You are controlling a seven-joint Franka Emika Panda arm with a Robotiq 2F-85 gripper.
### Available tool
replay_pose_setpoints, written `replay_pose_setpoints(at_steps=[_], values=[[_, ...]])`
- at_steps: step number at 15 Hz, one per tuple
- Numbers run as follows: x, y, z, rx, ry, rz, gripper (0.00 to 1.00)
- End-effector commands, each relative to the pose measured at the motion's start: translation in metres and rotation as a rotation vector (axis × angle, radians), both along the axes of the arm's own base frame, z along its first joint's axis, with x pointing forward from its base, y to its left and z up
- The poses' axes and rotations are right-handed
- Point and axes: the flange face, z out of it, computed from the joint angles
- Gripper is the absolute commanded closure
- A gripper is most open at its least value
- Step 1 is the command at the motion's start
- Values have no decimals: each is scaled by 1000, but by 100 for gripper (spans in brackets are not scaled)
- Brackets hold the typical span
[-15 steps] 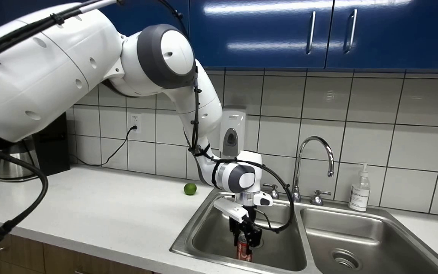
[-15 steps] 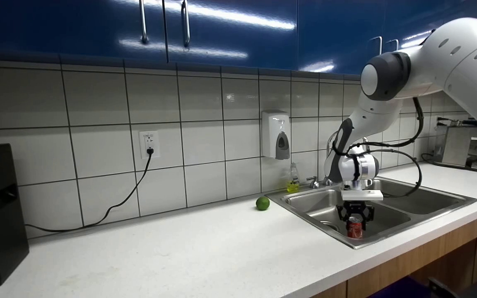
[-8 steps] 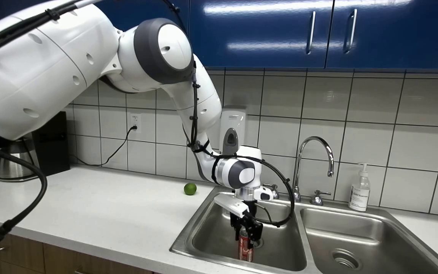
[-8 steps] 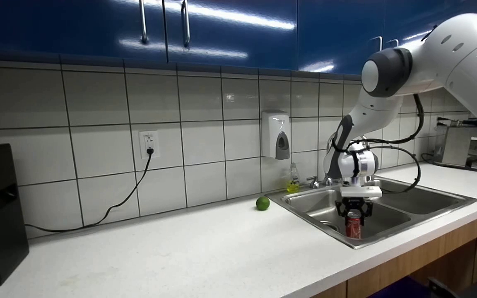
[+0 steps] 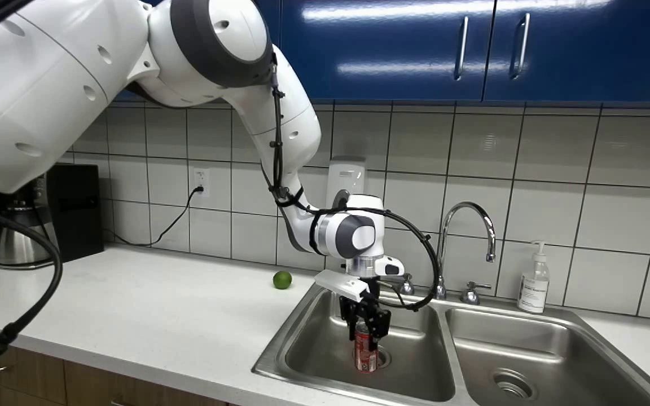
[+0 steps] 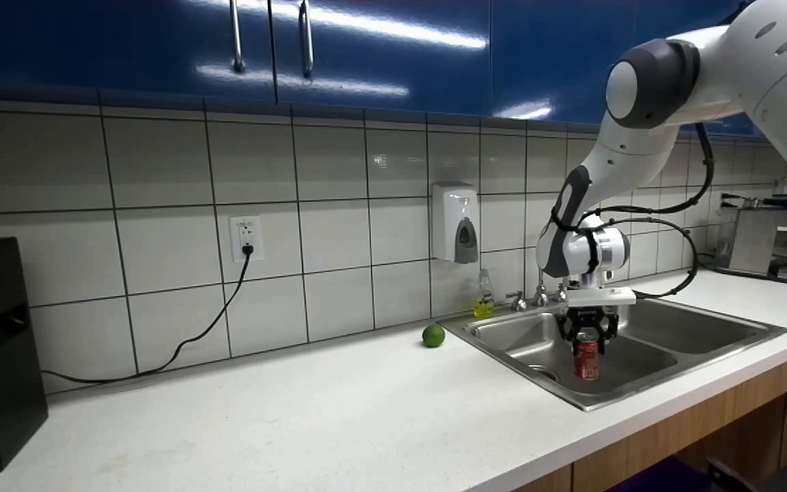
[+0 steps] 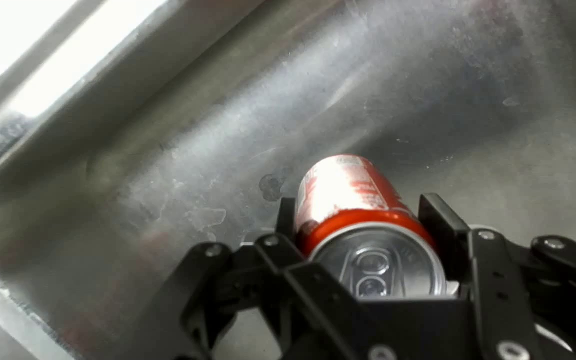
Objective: Remove the red can from the sink and put it on the counter
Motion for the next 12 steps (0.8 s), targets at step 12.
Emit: replay_pose_setpoints(at_steps=[12], values=[[-49,72,71,-59,34,347,62]])
